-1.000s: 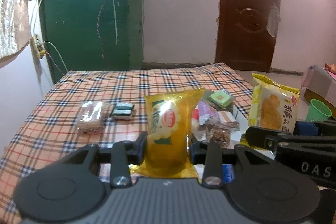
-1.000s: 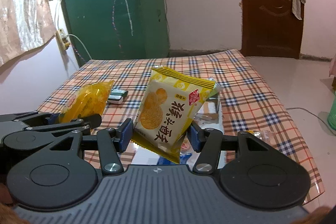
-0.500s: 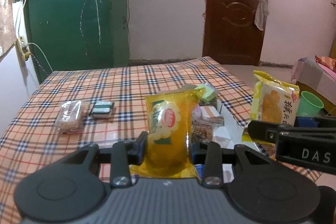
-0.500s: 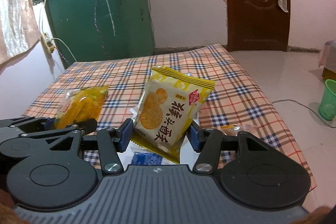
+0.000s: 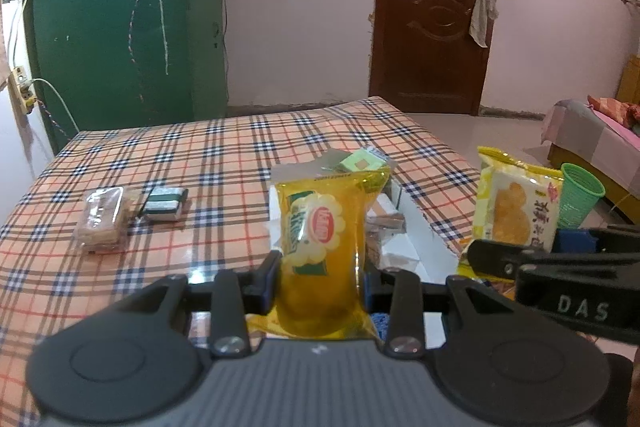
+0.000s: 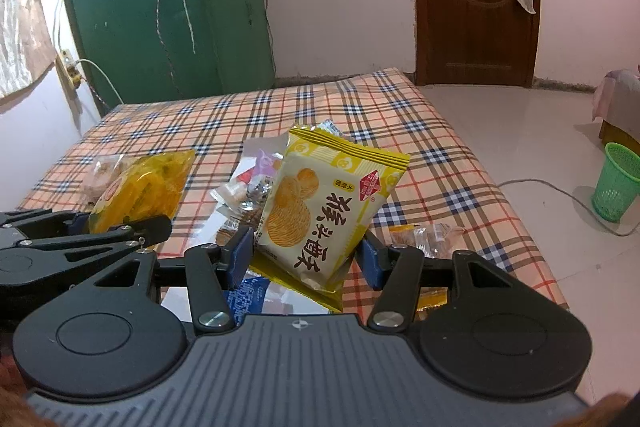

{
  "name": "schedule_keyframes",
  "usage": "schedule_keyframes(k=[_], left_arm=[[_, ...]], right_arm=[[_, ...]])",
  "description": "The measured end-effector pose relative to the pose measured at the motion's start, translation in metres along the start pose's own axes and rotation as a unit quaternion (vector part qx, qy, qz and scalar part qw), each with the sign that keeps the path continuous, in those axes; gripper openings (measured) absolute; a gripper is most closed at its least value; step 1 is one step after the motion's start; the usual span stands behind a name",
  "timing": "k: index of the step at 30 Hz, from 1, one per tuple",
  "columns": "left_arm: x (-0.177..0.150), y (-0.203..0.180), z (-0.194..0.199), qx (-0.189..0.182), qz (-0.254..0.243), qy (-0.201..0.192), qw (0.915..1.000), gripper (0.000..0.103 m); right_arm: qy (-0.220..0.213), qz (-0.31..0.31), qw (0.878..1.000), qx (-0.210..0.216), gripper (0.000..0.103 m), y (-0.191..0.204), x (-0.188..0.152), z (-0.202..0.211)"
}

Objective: Organize snacks
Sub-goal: 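Carry the yellow snack bag and cracker packet over the box with both tools, then open both tools to drop the yellow bags into the box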

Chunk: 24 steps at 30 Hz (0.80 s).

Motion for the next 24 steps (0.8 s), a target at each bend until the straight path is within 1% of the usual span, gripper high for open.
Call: schedule_keyframes(k=[10,16,24], left_arm=[[0.004,-0.010,-0.009,-0.010,-0.003,0.003,0.9999,0.036],[0.005,-0.011,-0.014,-0.010,-0.003,0.006,0.9999,0.036],[0.004,-0.008,-0.020,-0.006,0.000,0.013,0.9999,0.036]], right_arm=[[0.016,0.027,0.999,-0.008,0.068,-0.002,0.001,-0.016],[0.026,0.053,0.998,-0.007,0.068,0.005,0.002,-0.025],[0.039,0.070,0.997,-0.006,0.068,0.008,0.001,-0.037]])
Point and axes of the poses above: each gripper's, at about its wrist camera, not at the fingertips, and z roughly against the way its jaws point, y to its left, x to its top, the point moved 1 cm from there along -z, roughly the way its jaws point, and after that the axes turned 11 degrees about -z, right-handed, at the moved point
